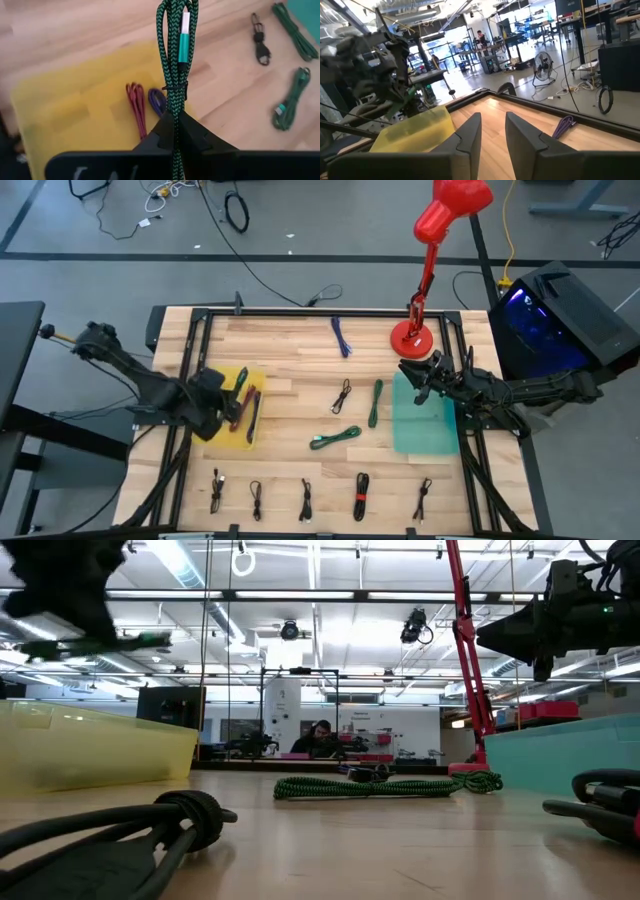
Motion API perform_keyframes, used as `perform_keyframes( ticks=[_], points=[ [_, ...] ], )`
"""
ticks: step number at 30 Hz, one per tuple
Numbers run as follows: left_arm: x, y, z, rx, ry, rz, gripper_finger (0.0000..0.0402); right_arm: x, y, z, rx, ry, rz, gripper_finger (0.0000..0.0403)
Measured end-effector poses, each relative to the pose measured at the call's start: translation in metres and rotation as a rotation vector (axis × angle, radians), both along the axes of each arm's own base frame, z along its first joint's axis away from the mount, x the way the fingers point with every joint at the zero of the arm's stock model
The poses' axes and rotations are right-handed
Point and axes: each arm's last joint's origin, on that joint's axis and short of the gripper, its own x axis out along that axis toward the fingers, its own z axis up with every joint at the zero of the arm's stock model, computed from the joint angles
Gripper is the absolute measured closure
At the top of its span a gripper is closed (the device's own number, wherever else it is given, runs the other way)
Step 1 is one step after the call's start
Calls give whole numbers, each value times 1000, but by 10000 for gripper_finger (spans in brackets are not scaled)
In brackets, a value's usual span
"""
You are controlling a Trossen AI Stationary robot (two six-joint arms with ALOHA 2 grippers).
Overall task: Pick & Place USB Port
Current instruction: Put the black and green charger cable into the yellow bin, then put the black and blue charger cable into the yellow bin
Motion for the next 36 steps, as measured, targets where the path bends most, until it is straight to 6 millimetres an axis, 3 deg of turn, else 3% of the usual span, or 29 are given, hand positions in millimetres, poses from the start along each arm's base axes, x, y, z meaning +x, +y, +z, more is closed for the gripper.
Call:
perform_keyframes(
  ticks=[7,12,27,32,36],
  points=[
    [-12,1,-61,-84,-23,91,394,0,0,0,0,-1,0,312],
    [-17,4,-87,-116,-26,135,392,0,0,0,0,-2,0,312],
    [-15,7,-88,-6,-99,116,312,0,2,8,-13,-80,80,312],
    [-14,9,-85,147,-143,74,298,-3,3,24,-69,-220,111,312],
    [-11,10,-80,342,-211,39,297,5,4,47,-110,-210,137,311]
  ],
)
